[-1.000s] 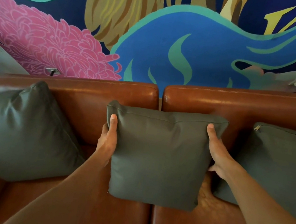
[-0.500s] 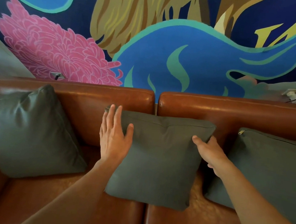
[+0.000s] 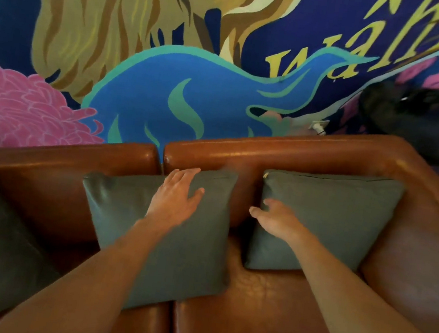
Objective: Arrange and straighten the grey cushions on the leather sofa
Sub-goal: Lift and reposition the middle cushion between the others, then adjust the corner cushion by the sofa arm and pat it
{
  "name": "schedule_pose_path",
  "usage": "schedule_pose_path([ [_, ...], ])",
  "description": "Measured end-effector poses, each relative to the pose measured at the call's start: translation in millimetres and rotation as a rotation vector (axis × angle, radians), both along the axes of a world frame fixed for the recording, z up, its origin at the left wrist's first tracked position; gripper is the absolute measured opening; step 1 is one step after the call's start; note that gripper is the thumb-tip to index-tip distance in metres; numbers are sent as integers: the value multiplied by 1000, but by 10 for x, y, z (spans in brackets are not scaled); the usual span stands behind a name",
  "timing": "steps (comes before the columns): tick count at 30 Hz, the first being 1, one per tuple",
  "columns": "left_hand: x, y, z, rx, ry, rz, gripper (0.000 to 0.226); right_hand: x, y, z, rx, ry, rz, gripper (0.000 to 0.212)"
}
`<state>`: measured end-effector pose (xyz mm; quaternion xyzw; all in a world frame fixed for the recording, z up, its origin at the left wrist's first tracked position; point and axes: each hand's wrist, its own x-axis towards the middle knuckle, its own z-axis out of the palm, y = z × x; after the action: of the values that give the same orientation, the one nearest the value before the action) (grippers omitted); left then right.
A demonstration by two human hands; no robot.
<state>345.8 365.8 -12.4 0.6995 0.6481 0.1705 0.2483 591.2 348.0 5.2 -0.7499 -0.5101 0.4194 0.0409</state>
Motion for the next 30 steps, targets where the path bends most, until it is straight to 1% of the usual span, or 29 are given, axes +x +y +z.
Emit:
schedule_pose_path([
  [4,470,50,12,-85,-33,-111,62,427,-106,85,66,-131,-13,69],
  [7,807,98,-37,-138,-56,-145,65,666,-139,127,95,-204,-8,65],
  [10,1092,168,-118,-192,-41,-161,67,826,-85,83,154,-272,30,62],
  [14,1386,292,-249,-255,-18,-137,66,920,159,-41,264,-291,93,58],
  [17,1632,393,-444,-285,-17,-66,67,978,396,-154,339,-293,179,58],
  [19,1823,382,-603,-340,-44,-16,67,1030,520,-262,367,-290,255,59],
  [22,2114,311,-787,-425,-102,42,70,1098,701,-411,336,-245,339,67],
  [26,2330,192,-984,-506,-140,129,75,1047,821,-510,243,-187,378,87],
  [28,2431,175,-1026,-524,-148,162,77,1037,890,-518,183,-202,399,93],
  [30,2501,175,-1028,-532,-158,203,80,1014,961,-512,141,-239,404,92],
])
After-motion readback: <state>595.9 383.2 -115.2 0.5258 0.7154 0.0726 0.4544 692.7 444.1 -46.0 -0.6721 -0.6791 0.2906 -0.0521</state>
